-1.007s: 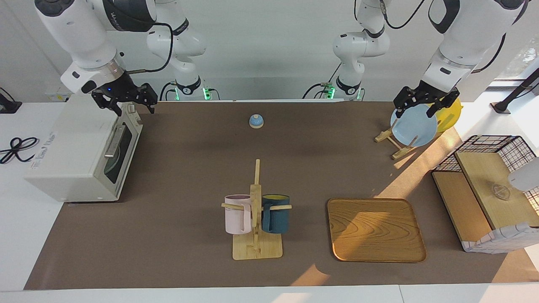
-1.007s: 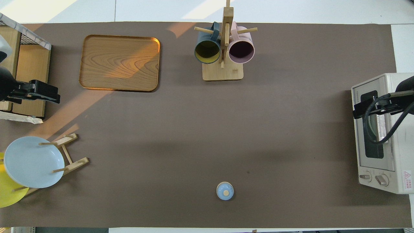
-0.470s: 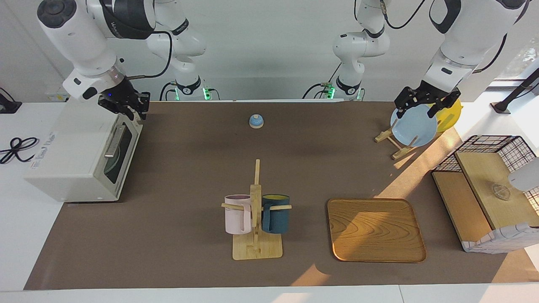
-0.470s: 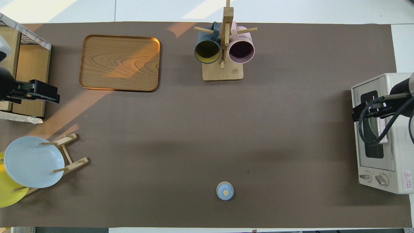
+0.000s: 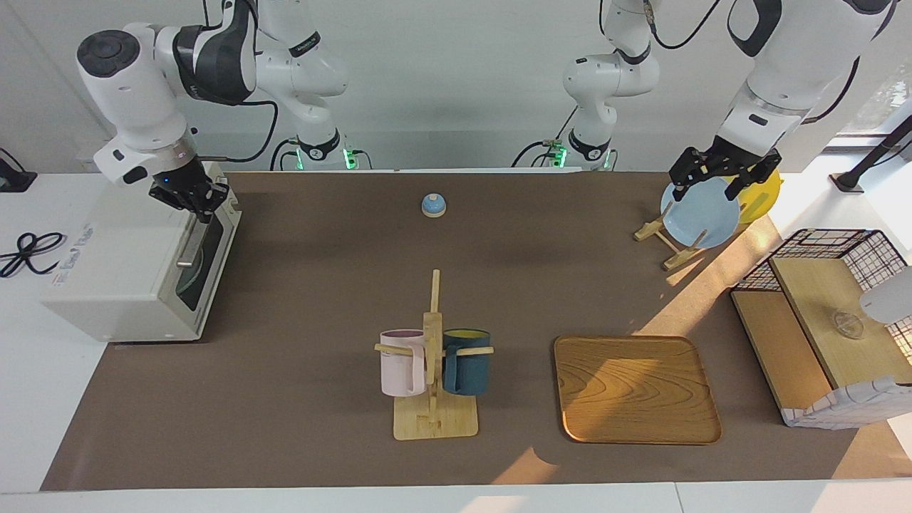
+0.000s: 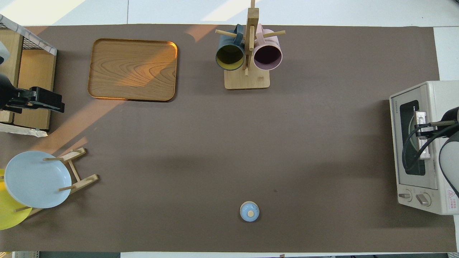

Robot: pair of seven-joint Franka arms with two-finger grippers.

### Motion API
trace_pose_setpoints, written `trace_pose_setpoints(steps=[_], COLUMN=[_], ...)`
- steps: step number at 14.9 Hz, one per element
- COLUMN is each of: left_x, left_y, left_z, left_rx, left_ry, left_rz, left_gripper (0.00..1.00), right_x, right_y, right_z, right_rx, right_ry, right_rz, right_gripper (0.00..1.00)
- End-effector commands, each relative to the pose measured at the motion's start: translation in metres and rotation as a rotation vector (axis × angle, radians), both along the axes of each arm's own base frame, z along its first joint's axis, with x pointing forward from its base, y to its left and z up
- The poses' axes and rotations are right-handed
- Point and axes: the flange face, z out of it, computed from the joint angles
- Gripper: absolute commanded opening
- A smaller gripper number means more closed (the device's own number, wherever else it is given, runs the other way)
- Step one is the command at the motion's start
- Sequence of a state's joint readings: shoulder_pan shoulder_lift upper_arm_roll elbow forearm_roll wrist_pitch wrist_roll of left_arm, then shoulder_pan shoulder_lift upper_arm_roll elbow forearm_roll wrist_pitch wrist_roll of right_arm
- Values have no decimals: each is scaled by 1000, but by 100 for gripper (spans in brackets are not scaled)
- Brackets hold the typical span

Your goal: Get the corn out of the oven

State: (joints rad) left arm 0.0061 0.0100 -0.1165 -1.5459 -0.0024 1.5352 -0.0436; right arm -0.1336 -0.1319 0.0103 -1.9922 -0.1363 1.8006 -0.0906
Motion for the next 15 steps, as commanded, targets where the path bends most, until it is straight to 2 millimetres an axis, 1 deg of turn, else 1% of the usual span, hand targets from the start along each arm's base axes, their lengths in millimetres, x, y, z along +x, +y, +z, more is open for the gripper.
trace_pose_setpoints(steps=[1,3,5,6,8,15], left_x=[-2,-1,-2,-1,-2,-2], left_y=[6,11,11,11,11,10], left_z=[2,2,3,2,3,2], left_rx=[7,7,8,8,8,9], left_ry=[-12,-12,-14,-12,-14,-11], left_rz=[-7,2,2,2,2,2], left_gripper=[100,100,100,100,100,100], right_x=[-12,-14,-19,-21,-23,-22], right_y=[-10,-28,-44,-48,-47,-41], right_z=[-5,-15,-25,-29,-34,-35], right_rx=[-6,-5,2,6,14,76], right_ry=[-5,-3,-1,1,10,-8], right_rz=[29,7,15,7,2,-50], right_gripper=[0,0,0,0,0,0])
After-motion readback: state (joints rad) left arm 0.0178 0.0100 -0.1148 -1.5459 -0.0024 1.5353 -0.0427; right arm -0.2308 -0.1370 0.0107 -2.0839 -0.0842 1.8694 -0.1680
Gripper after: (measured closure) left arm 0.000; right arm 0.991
